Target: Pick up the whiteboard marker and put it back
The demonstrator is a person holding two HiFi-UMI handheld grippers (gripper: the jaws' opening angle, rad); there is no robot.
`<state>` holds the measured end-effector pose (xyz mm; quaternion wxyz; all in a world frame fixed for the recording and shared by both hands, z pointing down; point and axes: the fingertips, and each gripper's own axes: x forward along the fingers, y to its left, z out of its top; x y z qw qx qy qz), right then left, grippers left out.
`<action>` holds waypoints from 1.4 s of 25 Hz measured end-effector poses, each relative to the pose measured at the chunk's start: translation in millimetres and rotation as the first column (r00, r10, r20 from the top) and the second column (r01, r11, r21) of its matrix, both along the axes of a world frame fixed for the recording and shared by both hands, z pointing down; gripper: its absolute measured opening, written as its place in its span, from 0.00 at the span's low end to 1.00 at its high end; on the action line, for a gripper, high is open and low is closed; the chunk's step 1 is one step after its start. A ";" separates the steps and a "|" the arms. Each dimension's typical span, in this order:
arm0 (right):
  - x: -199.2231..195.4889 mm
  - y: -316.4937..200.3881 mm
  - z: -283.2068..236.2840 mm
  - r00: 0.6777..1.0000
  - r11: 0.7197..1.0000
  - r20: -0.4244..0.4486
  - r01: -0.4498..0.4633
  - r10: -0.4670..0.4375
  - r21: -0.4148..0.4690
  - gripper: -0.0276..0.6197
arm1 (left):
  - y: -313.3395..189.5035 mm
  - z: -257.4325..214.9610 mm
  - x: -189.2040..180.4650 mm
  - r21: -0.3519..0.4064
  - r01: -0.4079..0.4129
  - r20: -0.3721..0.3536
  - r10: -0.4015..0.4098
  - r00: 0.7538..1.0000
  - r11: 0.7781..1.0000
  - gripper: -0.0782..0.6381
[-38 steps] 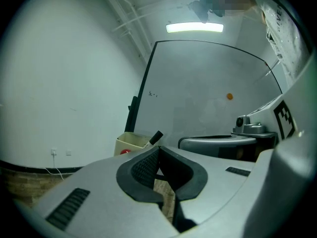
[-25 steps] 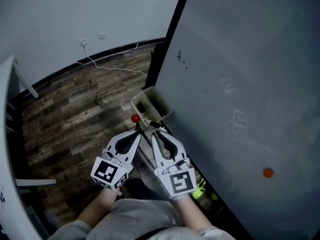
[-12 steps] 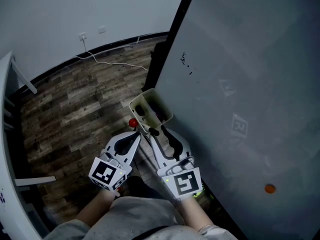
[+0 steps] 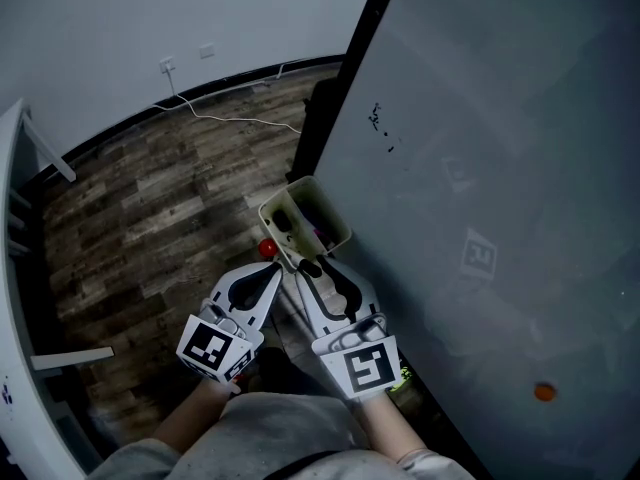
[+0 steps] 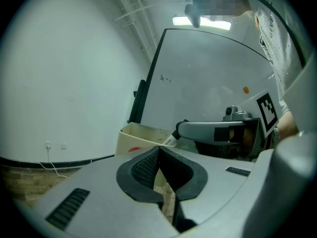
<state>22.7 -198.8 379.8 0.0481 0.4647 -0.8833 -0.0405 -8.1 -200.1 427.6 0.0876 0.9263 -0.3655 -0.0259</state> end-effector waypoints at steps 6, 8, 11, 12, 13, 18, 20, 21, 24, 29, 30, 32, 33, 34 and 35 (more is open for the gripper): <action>-2.9 -2.6 3.6 1.000 1.000 0.001 0.010 -0.010 -0.002 0.23 | -3.3 0.7 -0.6 -0.007 0.010 -0.004 -0.010 1.000 1.000 0.13; -3.3 -2.5 4.0 1.000 1.000 -0.001 0.006 -0.006 -0.003 0.20 | -3.1 0.9 -2.2 -0.009 0.013 -0.003 -0.013 1.000 1.000 0.13; -3.4 -2.6 5.2 1.000 1.000 0.002 0.004 -0.004 -0.007 0.18 | -3.0 1.9 -3.5 -0.012 0.016 -0.002 -0.016 1.000 1.000 0.13; -3.4 -2.5 5.7 1.000 1.000 0.005 0.005 -0.005 -0.010 0.18 | -2.8 2.4 -3.6 -0.013 0.016 -0.002 -0.016 1.000 1.000 0.13; -3.3 -2.3 6.0 1.000 1.000 0.009 0.005 -0.005 -0.014 0.18 | -2.5 2.7 -3.6 -0.014 0.016 -0.002 -0.016 1.000 1.000 0.13; -3.3 -1.2 3.8 1.000 1.000 0.027 -0.005 0.005 -0.017 0.17 | -0.7 3.7 -5.8 -0.022 0.020 -0.002 -0.020 1.000 1.000 0.13; -2.0 -1.9 3.3 0.999 1.000 0.036 -0.009 0.010 -0.018 0.17 | -0.5 4.7 -7.1 -0.023 0.024 0.000 -0.024 1.000 0.999 0.13; -1.2 -2.3 2.8 0.999 1.000 0.041 -0.012 0.013 -0.018 0.17 | -0.4 5.1 -7.8 -0.023 0.026 0.001 -0.026 1.000 0.999 0.13; 0.8 -2.7 0.7 0.999 1.000 0.044 -0.019 0.020 -0.016 0.17 | 0.3 5.0 -9.8 -0.024 0.031 0.001 -0.031 1.000 0.999 0.13; 2.4 -1.9 -2.7 0.999 1.000 0.039 -0.026 0.026 -0.003 0.17 | 2.9 4.8 -12.3 -0.020 0.037 0.001 -0.037 0.999 0.999 0.13; 2.7 -1.5 -3.7 0.999 1.000 0.038 -0.026 0.026 -0.001 0.17 | 3.6 4.6 -12.6 -0.020 0.038 0.002 -0.038 0.999 0.999 0.13; 3.8 -0.9 -5.8 0.999 1.000 0.038 -0.027 0.026 0.004 0.17 | 4.8 3.8 -12.7 -0.019 0.040 0.002 -0.040 0.999 0.999 0.13; 4.3 -0.4 -7.1 0.999 1.000 0.039 -0.027 0.026 0.007 0.17 | 5.6 3.2 -12.7 -0.018 0.041 0.002 -0.041 0.999 0.999 0.13; 4.7 0.3 -8.6 0.999 1.000 0.039 -0.027 0.026 0.011 0.17 | 6.5 2.4 -12.8 -0.016 0.041 0.001 -0.041 0.999 0.999 0.13; 5.0 1.2 -10.2 0.999 1.000 0.039 -0.027 0.027 0.013 0.17 | 7.7 1.3 -12.9 -0.014 0.042 0.000 -0.042 0.999 0.999 0.13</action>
